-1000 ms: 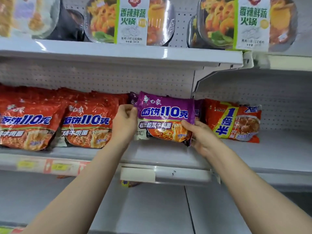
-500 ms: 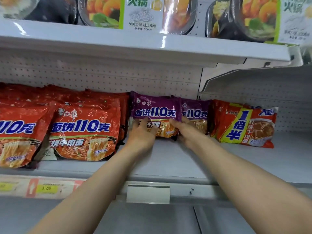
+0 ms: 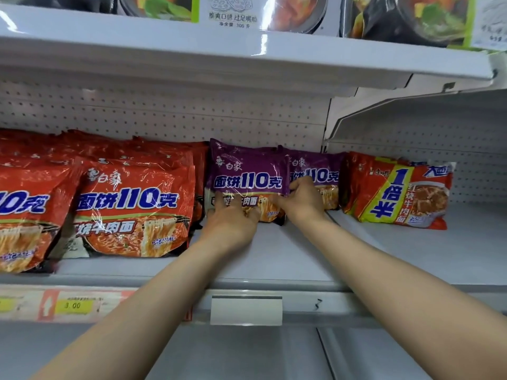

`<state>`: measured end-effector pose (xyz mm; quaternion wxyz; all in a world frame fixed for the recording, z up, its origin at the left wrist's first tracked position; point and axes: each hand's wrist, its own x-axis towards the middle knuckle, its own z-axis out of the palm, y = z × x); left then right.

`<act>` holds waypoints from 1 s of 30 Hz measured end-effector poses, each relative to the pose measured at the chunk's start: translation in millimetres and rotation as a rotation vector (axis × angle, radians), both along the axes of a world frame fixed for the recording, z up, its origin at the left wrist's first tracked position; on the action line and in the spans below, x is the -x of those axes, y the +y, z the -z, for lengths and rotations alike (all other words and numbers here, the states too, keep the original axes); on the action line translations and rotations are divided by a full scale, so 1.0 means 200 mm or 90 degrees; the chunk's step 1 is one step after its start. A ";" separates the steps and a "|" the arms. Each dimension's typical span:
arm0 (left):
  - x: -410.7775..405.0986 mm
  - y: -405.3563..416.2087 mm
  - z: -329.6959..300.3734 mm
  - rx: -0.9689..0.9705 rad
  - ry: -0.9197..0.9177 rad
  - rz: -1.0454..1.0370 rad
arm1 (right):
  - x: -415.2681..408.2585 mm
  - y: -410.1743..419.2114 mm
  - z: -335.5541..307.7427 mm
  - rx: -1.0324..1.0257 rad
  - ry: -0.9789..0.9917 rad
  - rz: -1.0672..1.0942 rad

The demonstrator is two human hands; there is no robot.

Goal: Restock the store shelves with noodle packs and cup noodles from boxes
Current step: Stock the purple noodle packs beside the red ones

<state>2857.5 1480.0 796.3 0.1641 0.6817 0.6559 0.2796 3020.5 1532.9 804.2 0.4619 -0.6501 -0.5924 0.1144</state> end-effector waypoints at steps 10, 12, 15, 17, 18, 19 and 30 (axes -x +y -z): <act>0.01 0.03 -0.01 -0.001 -0.009 0.011 | 0.03 -0.05 -0.01 -0.032 0.045 -0.116; 0.01 0.02 -0.02 -0.002 -0.013 0.008 | 0.01 -0.08 -0.01 -0.017 0.074 -0.138; -0.01 -0.04 -0.05 -0.027 -0.062 -0.012 | -0.03 -0.17 -0.02 0.002 0.124 -0.149; -0.07 -0.12 -0.08 -0.070 -0.138 -0.013 | -0.08 -0.24 -0.02 0.006 0.151 -0.149; -0.11 -0.17 -0.09 -0.094 -0.180 -0.006 | -0.11 -0.28 -0.03 0.005 0.165 -0.151; -0.16 -0.23 -0.10 -0.116 -0.215 0.003 | -0.15 -0.32 -0.02 0.002 0.176 -0.150; -0.67 -0.75 0.00 -0.187 -0.504 0.011 | -0.60 -0.87 0.02 -0.089 0.211 -0.156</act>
